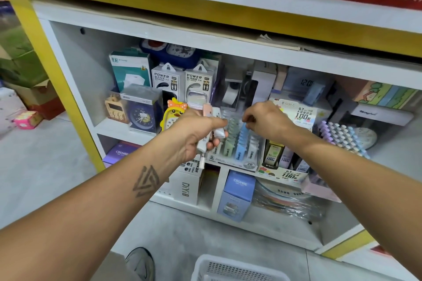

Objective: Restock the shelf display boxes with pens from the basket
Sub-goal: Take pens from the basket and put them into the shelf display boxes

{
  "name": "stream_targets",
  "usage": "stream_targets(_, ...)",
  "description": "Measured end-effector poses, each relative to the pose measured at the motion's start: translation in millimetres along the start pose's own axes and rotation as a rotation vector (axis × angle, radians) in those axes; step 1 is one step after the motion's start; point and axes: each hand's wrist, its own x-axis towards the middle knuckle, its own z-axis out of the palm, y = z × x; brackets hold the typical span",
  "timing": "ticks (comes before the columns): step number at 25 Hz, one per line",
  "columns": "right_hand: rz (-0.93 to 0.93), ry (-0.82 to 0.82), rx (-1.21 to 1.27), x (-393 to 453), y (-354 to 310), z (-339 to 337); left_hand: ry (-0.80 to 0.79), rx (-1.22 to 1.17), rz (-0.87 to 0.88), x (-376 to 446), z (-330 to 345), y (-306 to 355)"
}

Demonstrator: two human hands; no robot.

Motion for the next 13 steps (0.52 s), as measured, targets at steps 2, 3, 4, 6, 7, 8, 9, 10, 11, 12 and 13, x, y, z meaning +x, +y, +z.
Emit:
stream_targets(2, -0.002, -0.010, 0.002, 1.7, -1.1, 0.9, -0.004, 0.001, -0.003, -0.5, -0.8, -0.2)
stream_targets(3, 0.001, -0.022, 0.004, 2.6, -0.9, 1.0, -0.007, 0.002, -0.002, -0.9, -1.0, -0.1)
stream_targets(4, 0.008, -0.036, 0.005, 3.4, -0.1, 0.5, -0.009, 0.003, -0.002, -1.4, -0.6, 0.0)
stream_targets(6, 0.021, -0.054, -0.003, 4.3, 0.6, -1.6, -0.019, 0.006, 0.003, -2.6, -0.1, 0.4)
stream_targets(7, 0.026, -0.053, -0.005, 4.6, 1.0, -1.8, -0.025, 0.006, 0.005, -3.2, 0.4, 0.3)
stream_targets(8, 0.030, -0.053, -0.007, 4.8, 1.4, -1.1, -0.031, 0.005, 0.005, -3.7, 0.7, 0.1)
stream_targets(9, 0.024, -0.062, -0.016, 4.7, 0.9, 0.3, -0.040, 0.005, 0.006, -4.5, 0.6, -0.1)
stream_targets(10, 0.011, -0.088, -0.032, 4.6, -0.6, 2.6, -0.053, 0.005, 0.009, -5.2, 0.8, 0.1)
stream_targets(11, -0.001, -0.135, -0.060, 4.1, -2.8, 4.7, -0.069, 0.002, 0.013, -6.0, 1.4, 0.4)
stream_targets(12, -0.008, -0.178, -0.092, 3.4, -4.8, 5.8, -0.085, -0.005, 0.016, -6.7, 2.4, 0.4)
stream_targets(13, -0.007, -0.199, -0.114, 3.2, -6.6, 4.7, -0.098, -0.016, 0.017, -7.2, 3.7, 0.5)
